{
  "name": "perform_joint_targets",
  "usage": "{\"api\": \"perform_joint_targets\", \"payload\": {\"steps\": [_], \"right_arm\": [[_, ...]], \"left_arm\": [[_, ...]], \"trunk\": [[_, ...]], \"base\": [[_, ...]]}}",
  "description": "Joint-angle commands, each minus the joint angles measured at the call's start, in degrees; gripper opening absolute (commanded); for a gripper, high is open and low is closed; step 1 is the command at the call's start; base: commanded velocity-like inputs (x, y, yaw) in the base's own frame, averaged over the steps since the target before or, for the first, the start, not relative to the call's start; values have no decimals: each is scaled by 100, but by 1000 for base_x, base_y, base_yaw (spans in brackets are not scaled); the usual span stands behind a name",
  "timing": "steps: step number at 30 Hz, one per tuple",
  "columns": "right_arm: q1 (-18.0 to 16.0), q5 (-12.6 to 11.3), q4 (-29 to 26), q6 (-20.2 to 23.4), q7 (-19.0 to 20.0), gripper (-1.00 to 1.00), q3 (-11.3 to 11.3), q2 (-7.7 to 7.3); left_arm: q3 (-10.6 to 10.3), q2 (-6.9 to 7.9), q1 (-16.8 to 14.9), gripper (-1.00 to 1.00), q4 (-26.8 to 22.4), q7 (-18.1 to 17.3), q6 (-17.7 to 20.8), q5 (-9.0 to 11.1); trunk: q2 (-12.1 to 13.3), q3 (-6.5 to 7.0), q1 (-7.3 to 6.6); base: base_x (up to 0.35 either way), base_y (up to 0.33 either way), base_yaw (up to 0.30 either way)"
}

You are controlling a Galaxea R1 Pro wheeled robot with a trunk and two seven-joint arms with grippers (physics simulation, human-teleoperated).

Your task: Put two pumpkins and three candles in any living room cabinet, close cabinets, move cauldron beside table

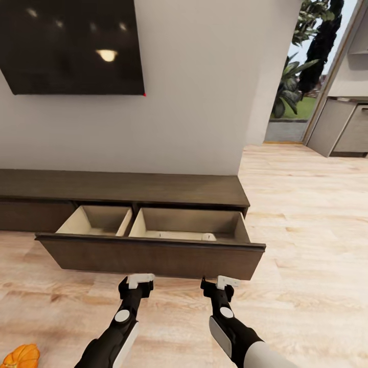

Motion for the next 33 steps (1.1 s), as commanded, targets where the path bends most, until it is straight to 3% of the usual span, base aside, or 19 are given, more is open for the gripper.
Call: {"api": "perform_joint_targets", "payload": {"steps": [1, 12, 26, 33], "right_arm": [[0, 2, 27, 0, 0, 100, 0, 0], [0, -6, 63, -4, 1, 100, 0, 0], [0, -7, 63, -17, 0, 100, 0, 0], [0, -13, 63, -17, -1, 100, -3, 0]], "left_arm": [[-3, -3, 0, 100, 0, 0, 0, -3], [-13, -7, 0, 100, 0, -8, -9, 6], [-15, -8, 0, 100, 0, -48, -1, 0], [-15, -2, 0, 100, 0, -31, -7, 0]], "trunk": [[0, 0, 0], [0, 0, 0], [-561, -251, 307], [-561, -251, 307]], "base": [[147, 0, 0], [21, 0, 0], [0, 0, 0], [0, 0, 0]]}}
